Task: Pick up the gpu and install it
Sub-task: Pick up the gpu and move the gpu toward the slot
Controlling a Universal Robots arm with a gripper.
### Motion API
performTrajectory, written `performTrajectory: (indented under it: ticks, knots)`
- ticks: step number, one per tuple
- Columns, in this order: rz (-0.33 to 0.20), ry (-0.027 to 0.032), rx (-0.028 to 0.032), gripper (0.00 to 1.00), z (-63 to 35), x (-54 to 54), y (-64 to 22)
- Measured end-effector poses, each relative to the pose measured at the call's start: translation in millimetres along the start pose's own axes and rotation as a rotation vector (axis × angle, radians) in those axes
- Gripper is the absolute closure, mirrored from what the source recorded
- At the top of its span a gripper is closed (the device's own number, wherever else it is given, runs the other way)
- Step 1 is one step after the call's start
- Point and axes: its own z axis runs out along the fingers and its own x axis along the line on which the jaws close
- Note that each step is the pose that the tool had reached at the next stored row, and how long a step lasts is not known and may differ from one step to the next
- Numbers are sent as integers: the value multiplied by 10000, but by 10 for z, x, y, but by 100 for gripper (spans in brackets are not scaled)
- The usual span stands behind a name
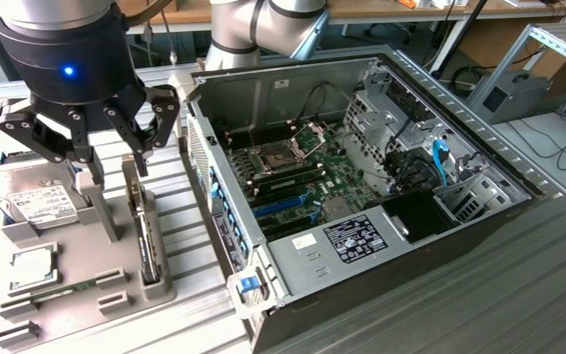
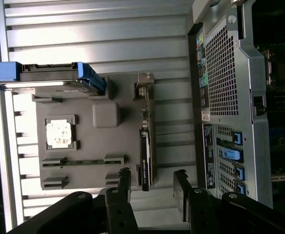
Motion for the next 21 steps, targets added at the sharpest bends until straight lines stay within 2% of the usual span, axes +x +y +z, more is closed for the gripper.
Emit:
performTrajectory:
  ticks: [12, 21]
  knots:
    - [0, 0, -1, 52, 78, 2, -3]
    - [0, 0, 0, 52, 217, 5, -10]
